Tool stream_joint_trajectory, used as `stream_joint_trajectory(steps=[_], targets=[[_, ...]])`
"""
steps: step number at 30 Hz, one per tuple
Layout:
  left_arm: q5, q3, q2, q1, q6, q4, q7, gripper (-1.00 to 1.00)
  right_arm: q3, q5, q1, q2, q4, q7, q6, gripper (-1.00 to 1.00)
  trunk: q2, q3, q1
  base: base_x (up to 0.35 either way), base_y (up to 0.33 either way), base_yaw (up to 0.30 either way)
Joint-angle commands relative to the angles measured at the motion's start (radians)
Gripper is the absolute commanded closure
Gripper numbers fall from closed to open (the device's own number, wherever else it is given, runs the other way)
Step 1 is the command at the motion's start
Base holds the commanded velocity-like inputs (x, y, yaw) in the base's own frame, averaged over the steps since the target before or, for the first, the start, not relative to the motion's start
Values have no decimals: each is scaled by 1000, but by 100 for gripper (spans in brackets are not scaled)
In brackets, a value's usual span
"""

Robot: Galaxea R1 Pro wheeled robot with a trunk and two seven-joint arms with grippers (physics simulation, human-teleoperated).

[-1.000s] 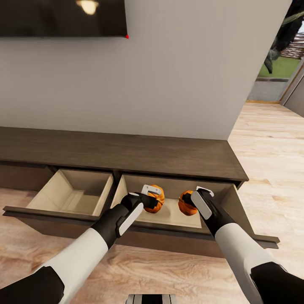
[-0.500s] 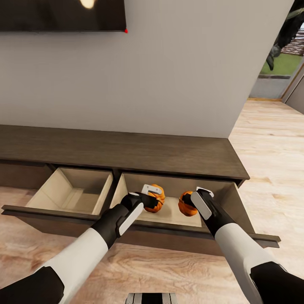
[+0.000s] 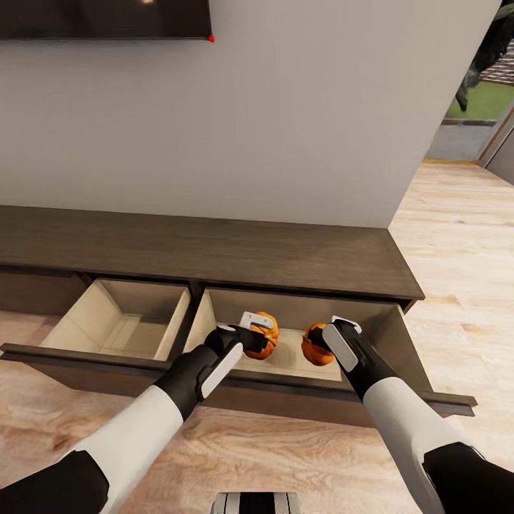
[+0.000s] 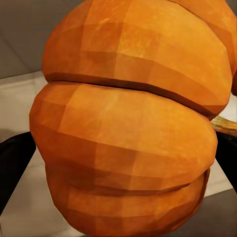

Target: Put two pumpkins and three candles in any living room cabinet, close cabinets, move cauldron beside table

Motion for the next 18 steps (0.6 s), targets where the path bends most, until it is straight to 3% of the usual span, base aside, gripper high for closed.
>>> stream_joint_trajectory(steps=[1, 5, 16, 17, 18], targets=[[9, -3, 0, -1, 3, -1, 12, 100, 4, -9, -1, -1, -1, -9, 1, 100, 0, -1, 0, 0, 0, 0], [9, -3, 0, -1, 3, -1, 12, 100, 4, -9, -1, -1, -1, -9, 2, 100, -1, -16, 2, 0, 0, 0], [9, -3, 2, -1, 1, -1, 12, 100, 4, -9, -1, -1, -1, -9, 5, 100, -1, -16, 2, 0, 0, 0], [9, -3, 2, -1, 1, -1, 12, 100, 4, -9, -1, -1, -1, -9, 6, -100, -1, -16, 2, 0, 0, 0], [9, -4, 2, -1, 1, -1, 12, 100, 4, -9, -1, -1, -1, -9, 6, -100, -1, -16, 2, 0, 0, 0]])
